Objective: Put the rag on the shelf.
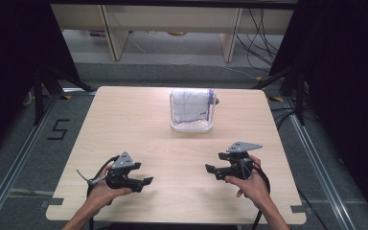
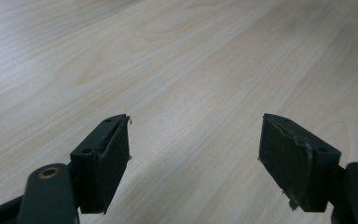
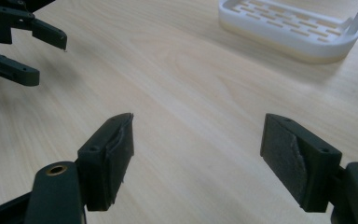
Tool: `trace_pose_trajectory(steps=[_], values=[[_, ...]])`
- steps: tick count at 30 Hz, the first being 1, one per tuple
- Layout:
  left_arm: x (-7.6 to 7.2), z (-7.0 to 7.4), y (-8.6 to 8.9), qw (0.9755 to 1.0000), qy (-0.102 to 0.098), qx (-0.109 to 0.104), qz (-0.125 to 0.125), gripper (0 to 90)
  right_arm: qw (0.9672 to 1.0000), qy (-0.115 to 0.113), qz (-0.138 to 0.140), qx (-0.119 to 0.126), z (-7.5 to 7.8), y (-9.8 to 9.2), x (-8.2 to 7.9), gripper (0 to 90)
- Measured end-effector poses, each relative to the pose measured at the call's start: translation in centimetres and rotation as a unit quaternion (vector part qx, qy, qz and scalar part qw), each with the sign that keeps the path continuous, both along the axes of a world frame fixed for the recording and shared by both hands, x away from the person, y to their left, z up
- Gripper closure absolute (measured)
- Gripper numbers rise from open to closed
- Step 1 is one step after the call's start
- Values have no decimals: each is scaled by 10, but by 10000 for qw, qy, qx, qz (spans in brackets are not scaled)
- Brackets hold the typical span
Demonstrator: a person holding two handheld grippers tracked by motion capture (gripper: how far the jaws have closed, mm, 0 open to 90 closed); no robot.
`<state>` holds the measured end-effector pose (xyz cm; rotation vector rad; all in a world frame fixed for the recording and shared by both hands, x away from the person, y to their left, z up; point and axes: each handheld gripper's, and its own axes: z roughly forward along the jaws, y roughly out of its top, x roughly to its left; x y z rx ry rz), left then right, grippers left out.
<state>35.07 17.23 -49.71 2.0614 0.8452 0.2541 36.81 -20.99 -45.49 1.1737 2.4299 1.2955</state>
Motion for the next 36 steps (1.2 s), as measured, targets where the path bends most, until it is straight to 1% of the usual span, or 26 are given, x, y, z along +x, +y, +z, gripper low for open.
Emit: trace_pose_trajectory(steps=[1, 3, 4, 5, 7, 8, 9, 10, 11, 13, 14, 15, 16, 17, 18, 20, 22, 23, 25, 26, 29, 30, 31, 33, 34, 36], values=[[-2, -1, -2, 10000, 4, -78, 25, 240, 10000, 11, 9, -30, -2, -1, -2, 262], [-6, -1, -2, 9999, 4, 114, -95, 239, 10000, 35, -28, -25, -6, -1, -7, 259], [-8, -2, -3, 9998, 9, 131, -121, 238, 9998, -77, 31, -175, -7, -4, -7, 255], [-9, -2, -3, 9997, 35, 154, -187, 237, 9999, 86, -22, -133, -8, -3, -10, 244], [-13, -3, -6, 9998, 66, 96, -175, 232, 9998, 58, 30, -187, -12, -3, -11, 234], [-14, -4, -5, 9995, 63, 177, -236, 231, 9996, 128, 1, -232, -12, -3, -14, 230], [-15, -3, -5, 9991, 37, 284, -324, 230, 9996, 7, 41, -288, -14, -4, -13, 220], [-17, -4, -6, 9993, 35, 229, -308, 228, 9995, 27, 57, -306, -15, -4, -15, 210], [-17, -4, -5, 9989, 29, 315, -337, 227, 9994, 19, 69, -343, -17, -5, -17, 207], [-20, -4, -6, 9990, 12, 256, -356, 226, 9992, 118, 106, -355, -19, -4, -20, 204], [-22, -5, -7, 9994, 33, 165, -298, 227, 9991, 298, 26, -310, -19, -3, -25, 199], [-23, -5, -6, 9990, 14, 269, -362, 226, 9992, 152, 122, -357, -21, -4, -25, 191], [-24, -6, -7, 9992, 37, 229, -318, 226, 9990, 164, 192, -360, -23, -4, -27, 187], [-25, -6, -6, 9987, 42, 345, -368, 224, 9987, 131, 182, -449, -24, -5, -30, 187], [-28, -7, -9, 9993, 82, 201, -288, 223, 9987, 146, 189, -458, -25, -5, -32, 187], [-30, -7, -8, 9985, 51, 346, -424, 217, 9984, 121, 185, -520, -27, -6, -35, 185], [-32, -6, -9, 9983, 17, 381, -437, 204, 9981, 169, 226, -553, -29, -6, -40, 182], [-35, -7, -10, 9990, 62, 214, -379, 196, 9984, 269, 148, -468, -29, -5, -44, 179], [-36, -6, -8, 9983, 35, 359, -461, 179, 9978, 183, 262, -574, -31, -7, -47, 171], [-38, -7, -10, 9988, 77, 227, -419, 173, 9978, 198, 246, -588, -32, -8, -49, 170], [-44, -8, -12, 9984, 37, 280, -497, 156, 9974, 111, 236, -671, -35, -10, -55, 170], [-45, -8, -11, 9971, -34, 449, -621, 154, 9968, 173, 277, -732, -35, -11, -58, 170], [-45, -8, -12, 9968, -67, 481, -639, 151, 9962, 216, 351, -772, -36, -11, -60, 169], [-49, -9, -14, 9976, -28, 384, -580, 151, 9960, 210, 336, -795, -38, -11, -63, 169], [-47, -8, -13, 9959, -85, 543, -712, 151, 9958, 215, 380, -809, -38, -12, -64, 169], [-48, -9, -13, 9961, -72, 515, -717, 151, 9955, 231, 383, -833, -39, -12, -66, 169]])
